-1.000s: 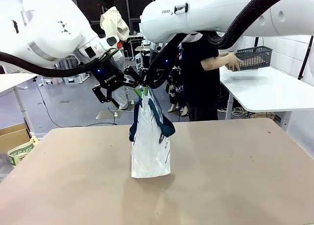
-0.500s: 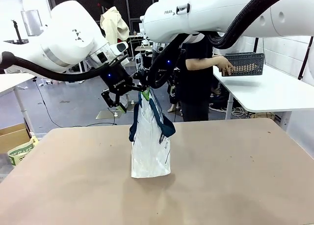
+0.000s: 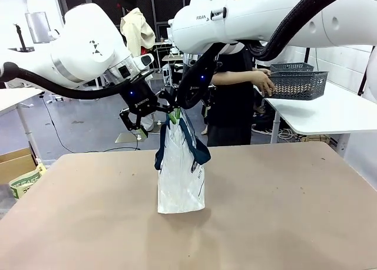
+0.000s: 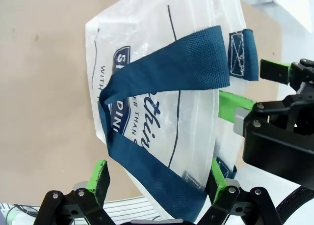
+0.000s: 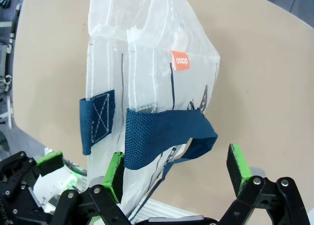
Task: Transfer purchased items from the store into the shopping bag.
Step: Open the Reusable shopping bag in the center of the table.
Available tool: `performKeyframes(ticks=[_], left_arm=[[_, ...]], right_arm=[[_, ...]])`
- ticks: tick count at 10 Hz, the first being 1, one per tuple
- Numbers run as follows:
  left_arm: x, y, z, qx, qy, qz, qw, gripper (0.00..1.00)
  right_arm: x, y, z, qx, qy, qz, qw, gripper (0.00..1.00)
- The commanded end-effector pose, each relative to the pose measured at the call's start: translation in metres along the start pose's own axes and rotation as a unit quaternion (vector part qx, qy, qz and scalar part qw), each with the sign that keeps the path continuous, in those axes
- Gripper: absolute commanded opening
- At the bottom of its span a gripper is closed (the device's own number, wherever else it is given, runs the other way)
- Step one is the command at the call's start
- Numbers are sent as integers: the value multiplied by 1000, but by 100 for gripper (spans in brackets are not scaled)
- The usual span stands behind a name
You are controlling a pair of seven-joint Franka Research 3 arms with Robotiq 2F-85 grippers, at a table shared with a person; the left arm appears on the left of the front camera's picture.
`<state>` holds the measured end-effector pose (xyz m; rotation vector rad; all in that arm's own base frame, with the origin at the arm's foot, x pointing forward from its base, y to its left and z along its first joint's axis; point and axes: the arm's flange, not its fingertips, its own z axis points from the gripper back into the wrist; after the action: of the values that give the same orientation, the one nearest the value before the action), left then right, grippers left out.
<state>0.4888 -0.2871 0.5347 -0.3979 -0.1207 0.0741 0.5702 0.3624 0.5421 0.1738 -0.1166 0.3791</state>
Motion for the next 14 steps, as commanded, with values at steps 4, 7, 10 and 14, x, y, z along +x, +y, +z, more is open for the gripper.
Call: performKeyframes(ticks=[4,7,10,14], left_arm=[[1,1,-1,0,-8,-4,1000,83],[-1,7,-3,6,-18,9,1000,27],[-2,8,-3,7,-19,10,1000,0],[-11,28,11,27,-23,-7,999,0]], right_arm=[[0,1,-1,1,0,3,1000,81],[-5,3,-11,3,19,-11,1000,23],[-7,3,-17,2,25,-9,1000,0],[-28,-5,7,-41,37,16,998,0]])
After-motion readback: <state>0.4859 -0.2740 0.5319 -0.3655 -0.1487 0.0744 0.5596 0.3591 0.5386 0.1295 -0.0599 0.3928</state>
